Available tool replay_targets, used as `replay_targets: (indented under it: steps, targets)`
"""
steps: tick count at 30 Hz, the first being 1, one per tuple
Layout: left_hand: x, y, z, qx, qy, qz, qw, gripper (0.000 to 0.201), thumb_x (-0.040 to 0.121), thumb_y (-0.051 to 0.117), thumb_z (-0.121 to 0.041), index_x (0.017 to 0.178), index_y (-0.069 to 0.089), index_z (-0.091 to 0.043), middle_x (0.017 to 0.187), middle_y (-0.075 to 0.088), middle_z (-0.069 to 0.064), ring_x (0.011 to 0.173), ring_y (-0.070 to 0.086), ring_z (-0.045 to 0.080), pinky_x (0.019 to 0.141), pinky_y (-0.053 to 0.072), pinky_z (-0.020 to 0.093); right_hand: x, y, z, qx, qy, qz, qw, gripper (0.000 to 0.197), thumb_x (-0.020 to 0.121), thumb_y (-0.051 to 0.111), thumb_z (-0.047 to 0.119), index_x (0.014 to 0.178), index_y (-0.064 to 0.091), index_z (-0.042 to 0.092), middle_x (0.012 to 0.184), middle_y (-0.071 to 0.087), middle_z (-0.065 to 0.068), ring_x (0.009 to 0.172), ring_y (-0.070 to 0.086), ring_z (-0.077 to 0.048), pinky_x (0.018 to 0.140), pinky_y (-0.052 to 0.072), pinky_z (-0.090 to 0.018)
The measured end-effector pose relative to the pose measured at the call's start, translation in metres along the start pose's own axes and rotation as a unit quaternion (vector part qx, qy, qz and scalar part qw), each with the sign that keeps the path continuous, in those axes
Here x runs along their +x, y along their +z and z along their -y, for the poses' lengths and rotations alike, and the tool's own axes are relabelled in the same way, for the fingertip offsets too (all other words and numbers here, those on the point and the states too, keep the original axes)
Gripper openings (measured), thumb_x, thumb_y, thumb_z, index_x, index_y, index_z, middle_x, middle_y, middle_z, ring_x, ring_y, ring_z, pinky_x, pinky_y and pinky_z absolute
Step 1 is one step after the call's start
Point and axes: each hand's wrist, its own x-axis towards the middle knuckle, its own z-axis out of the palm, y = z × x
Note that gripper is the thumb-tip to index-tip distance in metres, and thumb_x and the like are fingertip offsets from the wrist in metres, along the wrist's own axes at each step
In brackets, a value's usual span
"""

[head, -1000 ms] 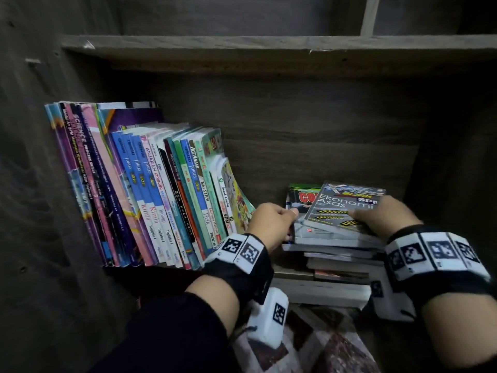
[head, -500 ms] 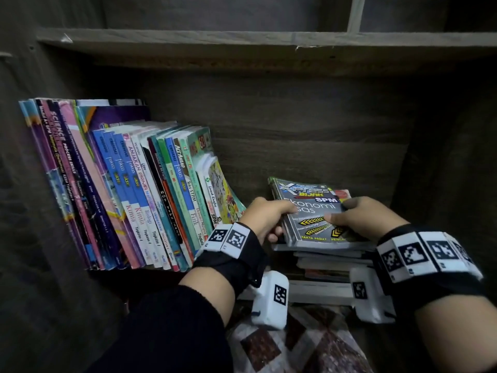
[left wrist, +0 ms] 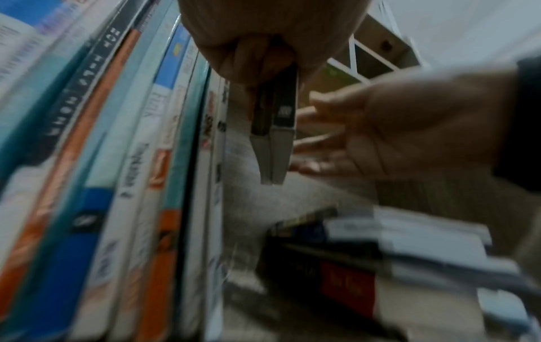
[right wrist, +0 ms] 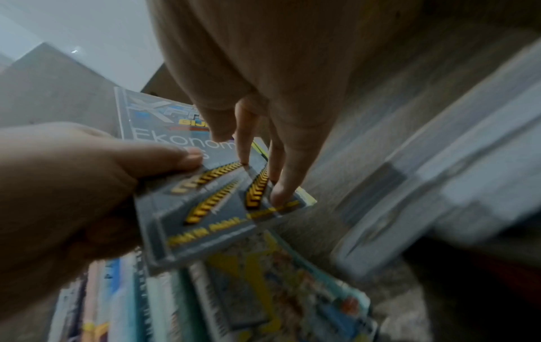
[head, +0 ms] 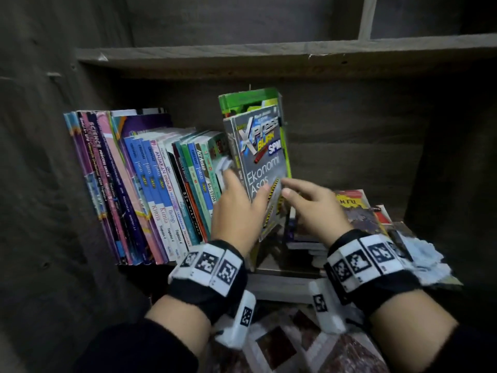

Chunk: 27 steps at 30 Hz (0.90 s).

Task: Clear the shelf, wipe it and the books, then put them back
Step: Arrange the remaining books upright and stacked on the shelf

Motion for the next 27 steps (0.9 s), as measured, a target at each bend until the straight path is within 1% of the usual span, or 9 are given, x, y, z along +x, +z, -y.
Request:
replay_targets:
  steps: [4,8,10,12,15,18,21,24,27]
  targets:
    - [-0.025,0.011,0.02,0.148,0.021,-0.063,0.987,0.048,0.093,0.057,-0.038,0.116,0.039,0.0,0.077,0.069,0.02,0.068,0.067,0.039,0.051,0.046,0.037,0.002,0.039,-0.001,0.155,0.044,0.07,0.985,0.035,0.091,0.05,0.055,0.119,0.062,0.037,0.123,0.062,0.009,0.103,0.056,-0.006,0.084,0.049,-0.028]
    - [-0.038,0.019,0.033,0.21,0.076,-0.031,0.974,0.061,0.069,0.084,-0.029,0.103,0.042,0.0,0.044,0.057,0.007,0.032,0.055,0.027,0.027,0.03,0.022,-0.006,0.046,0.001,0.165,0.056,0.102,0.979,0.066,0.078,0.033,0.075,0.129,0.051,0.039,0.132,0.056,0.014,0.117,0.055,-0.009,0.101,0.043,-0.034]
    - [-0.041,0.027,0.038,0.23,0.08,-0.002,0.97,0.065,0.061,0.087,-0.025,0.102,0.044,0.002,0.045,0.057,0.006,0.032,0.055,0.023,0.027,0.03,0.025,-0.009,0.049,-0.002,0.144,0.061,0.124,0.98,0.105,0.059,0.031,0.096,0.146,0.032,0.038,0.149,0.04,0.011,0.132,0.045,-0.021,0.106,0.04,-0.041]
    - [-0.045,0.033,0.046,0.254,0.077,0.013,0.964,0.048,0.072,0.074,-0.011,0.106,0.042,0.0,0.057,0.063,0.01,0.042,0.062,0.024,0.035,0.04,0.03,-0.007,0.054,-0.008,0.115,0.079,0.134,0.981,0.122,0.047,0.027,0.101,0.151,0.016,0.038,0.156,0.023,0.011,0.142,0.028,-0.015,0.117,0.024,-0.044]
    - [-0.047,0.038,0.043,0.203,-0.022,0.108,0.973,0.032,0.098,0.036,-0.011,0.129,0.029,-0.006,0.113,0.06,0.015,0.092,0.065,0.032,0.073,0.049,0.04,-0.008,0.065,-0.014,0.12,0.134,0.153,0.972,0.123,0.05,0.022,0.098,0.153,0.01,0.032,0.16,0.012,0.008,0.146,0.015,-0.013,0.12,0.014,-0.045]
    - [-0.051,0.035,0.042,0.147,-0.047,0.128,0.98,0.042,0.098,0.038,-0.009,0.138,0.023,-0.01,0.127,0.051,0.011,0.107,0.058,0.029,0.085,0.046,0.038,-0.009,0.067,-0.014,0.144,0.17,0.147,0.964,0.103,0.067,0.021,0.087,0.152,0.016,0.029,0.158,0.017,0.008,0.145,0.017,-0.012,0.12,0.014,-0.041]
    - [-0.054,0.029,0.046,0.16,-0.035,0.136,0.977,0.038,0.094,0.049,-0.008,0.129,0.035,-0.012,0.119,0.058,0.009,0.105,0.06,0.027,0.085,0.048,0.037,-0.011,0.065,-0.009,0.176,0.174,0.125,0.961,0.093,0.075,0.028,0.085,0.151,0.022,0.031,0.156,0.025,0.007,0.143,0.024,-0.013,0.12,0.016,-0.039]
    - [-0.055,0.015,0.048,0.25,0.034,0.14,0.957,0.034,0.078,0.078,-0.026,0.095,0.053,-0.01,0.079,0.068,0.008,0.072,0.069,0.026,0.056,0.05,0.032,-0.005,0.068,-0.021,0.209,0.164,0.127,0.956,0.119,0.047,0.04,0.1,0.147,0.032,0.036,0.153,0.034,0.007,0.14,0.031,-0.014,0.118,0.021,-0.046]
    - [-0.052,0.011,0.046,0.308,0.08,0.153,0.936,0.038,0.07,0.082,-0.038,0.078,0.057,-0.009,0.06,0.065,0.006,0.055,0.067,0.024,0.044,0.045,0.028,-0.002,0.069,-0.026,0.218,0.17,0.124,0.953,0.112,0.052,0.042,0.098,0.146,0.035,0.036,0.15,0.036,0.01,0.139,0.032,-0.014,0.117,0.021,-0.047]
